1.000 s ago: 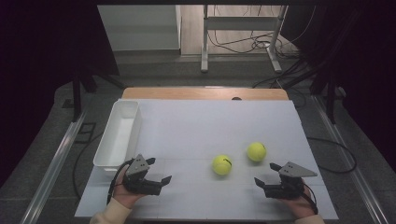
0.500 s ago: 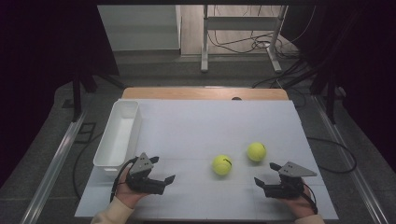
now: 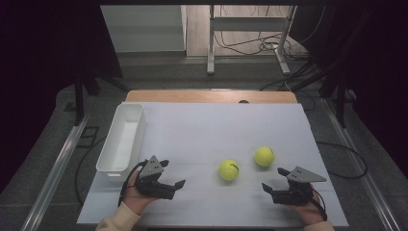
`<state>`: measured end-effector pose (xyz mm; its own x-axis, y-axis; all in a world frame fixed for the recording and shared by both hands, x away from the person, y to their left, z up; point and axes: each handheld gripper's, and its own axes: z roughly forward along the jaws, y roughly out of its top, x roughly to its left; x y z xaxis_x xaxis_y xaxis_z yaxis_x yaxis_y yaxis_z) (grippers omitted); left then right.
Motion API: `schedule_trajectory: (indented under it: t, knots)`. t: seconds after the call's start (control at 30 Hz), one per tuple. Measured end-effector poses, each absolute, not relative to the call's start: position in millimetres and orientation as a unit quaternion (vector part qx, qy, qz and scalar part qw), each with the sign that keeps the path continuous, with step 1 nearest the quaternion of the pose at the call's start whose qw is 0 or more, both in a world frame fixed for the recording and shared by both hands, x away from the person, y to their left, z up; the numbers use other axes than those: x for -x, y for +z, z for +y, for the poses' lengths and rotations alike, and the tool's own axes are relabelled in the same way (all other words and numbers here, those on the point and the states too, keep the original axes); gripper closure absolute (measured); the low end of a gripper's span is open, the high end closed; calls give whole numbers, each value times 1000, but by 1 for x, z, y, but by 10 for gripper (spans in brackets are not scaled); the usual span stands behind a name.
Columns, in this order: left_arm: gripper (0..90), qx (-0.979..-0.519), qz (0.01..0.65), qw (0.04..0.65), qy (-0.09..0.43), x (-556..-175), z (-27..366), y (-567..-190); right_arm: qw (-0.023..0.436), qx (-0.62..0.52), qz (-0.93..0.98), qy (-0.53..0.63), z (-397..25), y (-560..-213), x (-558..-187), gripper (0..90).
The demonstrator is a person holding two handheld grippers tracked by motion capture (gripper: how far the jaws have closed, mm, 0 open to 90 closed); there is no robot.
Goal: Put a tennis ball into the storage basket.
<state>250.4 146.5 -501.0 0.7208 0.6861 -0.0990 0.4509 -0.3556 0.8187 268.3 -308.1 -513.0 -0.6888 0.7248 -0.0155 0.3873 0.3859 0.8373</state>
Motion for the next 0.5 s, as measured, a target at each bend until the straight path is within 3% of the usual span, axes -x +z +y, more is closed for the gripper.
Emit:
schedule_trajectory:
  t: [0.5]
  knots:
    - [78,-823,331,448,109,-265,119,-493,195,-347,806,438,-309,-513,-268,157]
